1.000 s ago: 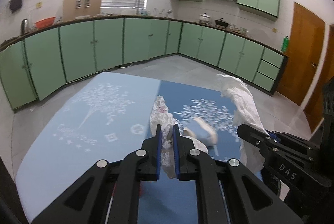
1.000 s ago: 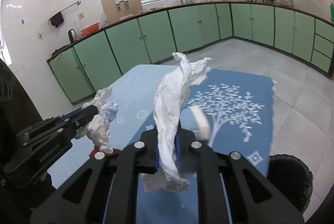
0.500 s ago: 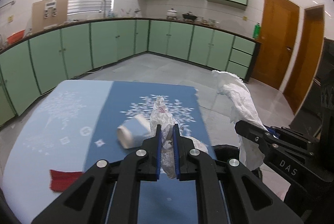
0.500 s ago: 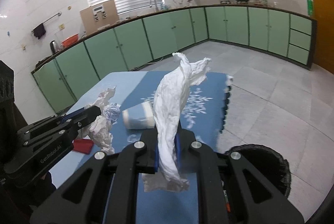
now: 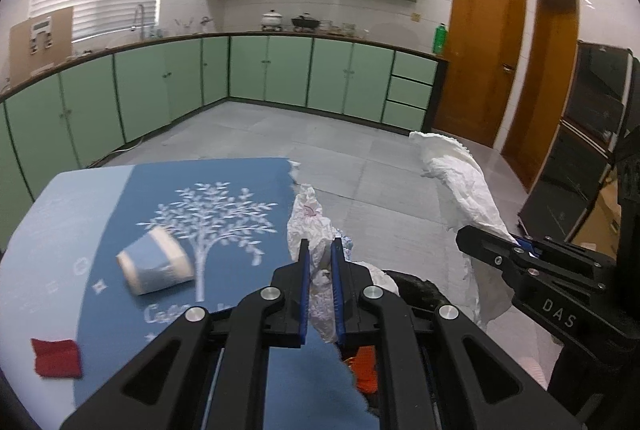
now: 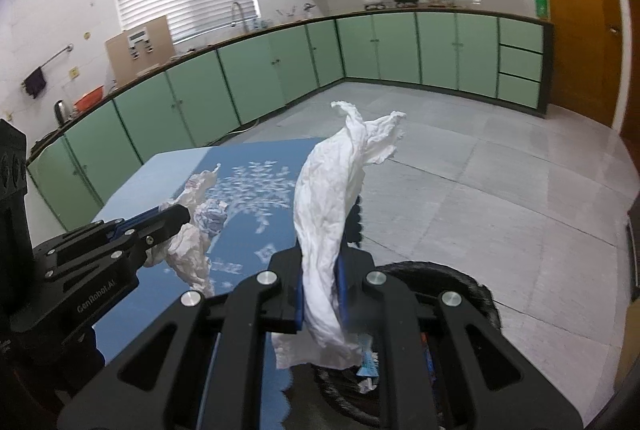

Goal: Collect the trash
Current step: 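Carry both white tissues over the black bin with both tools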

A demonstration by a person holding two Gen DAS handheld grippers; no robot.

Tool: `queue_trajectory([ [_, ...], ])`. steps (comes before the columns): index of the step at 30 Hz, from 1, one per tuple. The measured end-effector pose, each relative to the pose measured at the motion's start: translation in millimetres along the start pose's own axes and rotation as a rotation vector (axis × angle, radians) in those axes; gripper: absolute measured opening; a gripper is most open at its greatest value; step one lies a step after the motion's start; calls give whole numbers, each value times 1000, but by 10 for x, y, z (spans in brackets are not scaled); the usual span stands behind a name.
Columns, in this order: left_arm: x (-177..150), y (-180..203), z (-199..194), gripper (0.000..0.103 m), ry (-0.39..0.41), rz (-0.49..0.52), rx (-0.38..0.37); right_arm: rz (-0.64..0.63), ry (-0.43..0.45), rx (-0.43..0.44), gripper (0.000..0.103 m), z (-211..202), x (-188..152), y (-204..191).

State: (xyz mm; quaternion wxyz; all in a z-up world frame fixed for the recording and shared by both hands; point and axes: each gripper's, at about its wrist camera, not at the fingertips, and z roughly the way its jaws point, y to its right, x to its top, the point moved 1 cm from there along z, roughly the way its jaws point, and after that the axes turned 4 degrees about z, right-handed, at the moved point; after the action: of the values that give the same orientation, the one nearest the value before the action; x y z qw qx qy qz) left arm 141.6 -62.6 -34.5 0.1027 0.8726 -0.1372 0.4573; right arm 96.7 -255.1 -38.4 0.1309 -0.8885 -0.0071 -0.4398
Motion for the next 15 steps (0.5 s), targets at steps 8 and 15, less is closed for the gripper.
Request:
queue_trajectory([
  [8,-13,341,259,10,-22,40,-59,27,-4,-65,11,-44,-110,381],
  [15,-93,627,551,10,-62,79,-92,65,-27,-111,11,5,-266,677],
])
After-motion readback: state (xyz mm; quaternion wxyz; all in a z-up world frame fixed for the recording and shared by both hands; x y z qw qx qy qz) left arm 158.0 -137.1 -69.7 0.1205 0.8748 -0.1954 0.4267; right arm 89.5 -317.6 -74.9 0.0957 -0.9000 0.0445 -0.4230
